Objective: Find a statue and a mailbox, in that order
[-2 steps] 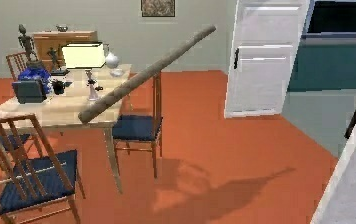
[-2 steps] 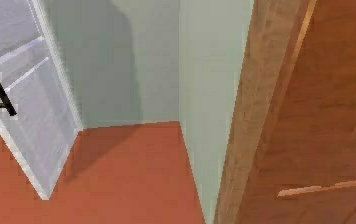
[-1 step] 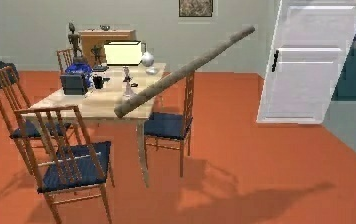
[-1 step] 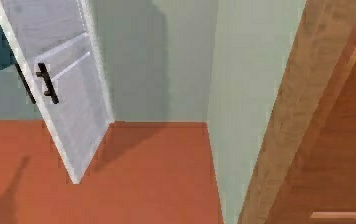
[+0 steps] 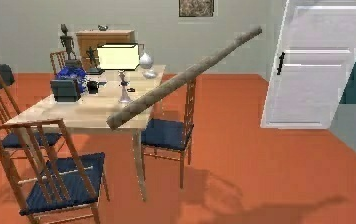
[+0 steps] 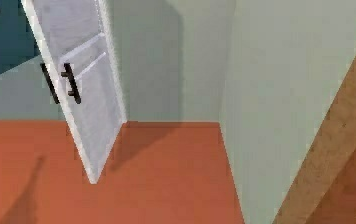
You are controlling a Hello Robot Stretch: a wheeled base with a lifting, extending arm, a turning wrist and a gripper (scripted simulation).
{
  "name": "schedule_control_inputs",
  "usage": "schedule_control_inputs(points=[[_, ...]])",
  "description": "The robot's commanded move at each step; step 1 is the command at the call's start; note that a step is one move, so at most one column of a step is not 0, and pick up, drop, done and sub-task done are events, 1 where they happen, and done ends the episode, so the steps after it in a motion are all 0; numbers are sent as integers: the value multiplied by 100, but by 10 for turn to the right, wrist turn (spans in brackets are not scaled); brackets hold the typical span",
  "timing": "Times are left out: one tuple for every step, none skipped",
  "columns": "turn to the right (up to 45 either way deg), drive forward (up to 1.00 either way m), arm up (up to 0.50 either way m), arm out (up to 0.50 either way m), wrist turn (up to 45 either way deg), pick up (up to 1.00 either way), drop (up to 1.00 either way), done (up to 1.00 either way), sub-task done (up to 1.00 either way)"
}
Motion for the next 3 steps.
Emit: schedule_control_inputs(points=[[-450,0,0,0,0,0,0,0,0],[-240,0,0,0,0,0,0,0,0],[0,100,0,0,0,0,0,0,0]])
